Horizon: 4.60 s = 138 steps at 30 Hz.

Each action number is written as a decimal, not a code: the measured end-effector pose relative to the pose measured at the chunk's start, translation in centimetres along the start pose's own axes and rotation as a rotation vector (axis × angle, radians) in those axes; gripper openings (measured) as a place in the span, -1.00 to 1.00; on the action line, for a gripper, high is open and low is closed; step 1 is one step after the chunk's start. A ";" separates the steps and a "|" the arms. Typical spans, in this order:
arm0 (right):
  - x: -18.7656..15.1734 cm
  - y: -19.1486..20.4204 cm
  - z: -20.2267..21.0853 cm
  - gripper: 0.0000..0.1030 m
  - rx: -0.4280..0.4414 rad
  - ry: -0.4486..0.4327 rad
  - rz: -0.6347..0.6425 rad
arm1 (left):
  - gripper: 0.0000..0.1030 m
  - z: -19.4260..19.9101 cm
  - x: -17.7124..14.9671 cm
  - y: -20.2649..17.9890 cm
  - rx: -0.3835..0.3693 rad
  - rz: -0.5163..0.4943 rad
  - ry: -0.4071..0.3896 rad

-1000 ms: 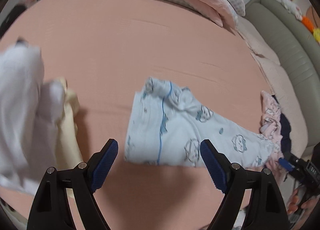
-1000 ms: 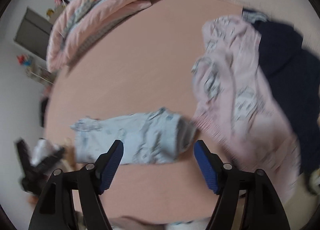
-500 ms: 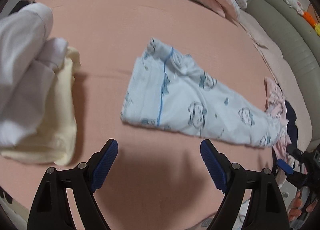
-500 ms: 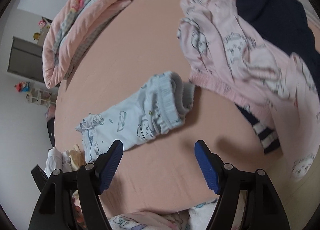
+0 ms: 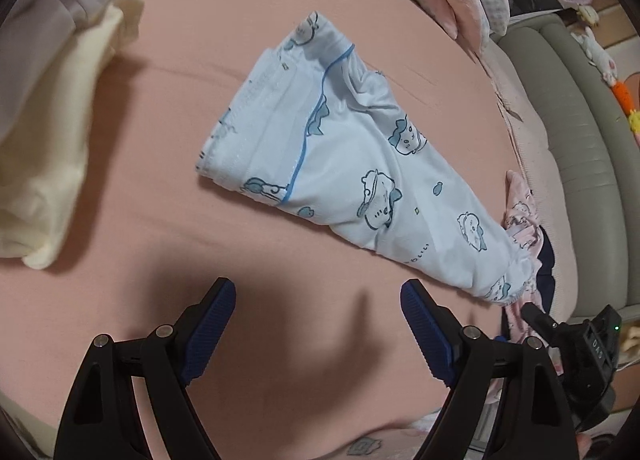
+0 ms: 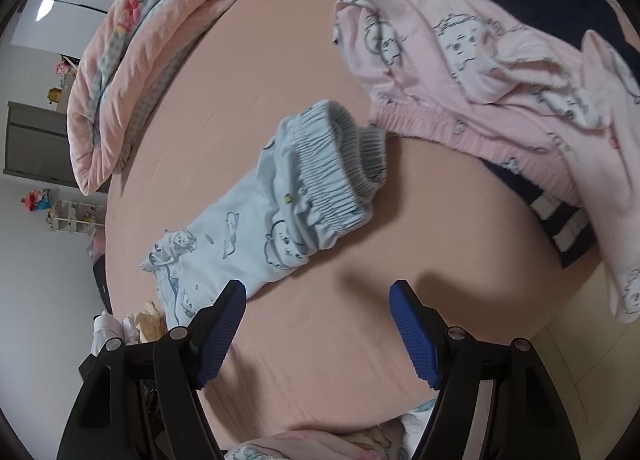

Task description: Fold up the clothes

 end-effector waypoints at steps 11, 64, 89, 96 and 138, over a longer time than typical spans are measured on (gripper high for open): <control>0.9 1.1 -3.0 0.43 0.043 0.034 -0.001 | 0.78 -1.1 0.8 -0.4 -0.021 0.008 -0.012; 5.6 -0.6 -6.4 -0.52 0.119 -0.058 0.115 | -0.43 -0.3 2.2 1.2 0.275 -0.043 -0.174; 0.9 -1.0 2.8 -0.54 -0.022 -0.164 0.359 | -0.66 5.1 1.8 -2.5 0.189 -0.231 -0.160; 0.9 1.0 7.1 -0.54 -0.088 -0.313 0.424 | -0.66 5.6 4.7 -7.0 0.150 -0.359 -0.154; -0.1 -1.4 0.6 -0.50 -0.199 -0.021 -0.129 | -0.64 -4.4 10.8 -9.5 0.152 -0.678 0.178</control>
Point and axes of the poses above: each gripper's, at about its wrist camera, not at the fingertips, and z roughly against the way its jaws point, y to its left, x to its top, the point moved 6 cm from there along -z, roughly the way its jaws point, and after that the axes turned 5 degrees about -x, right-handed, at the moved point
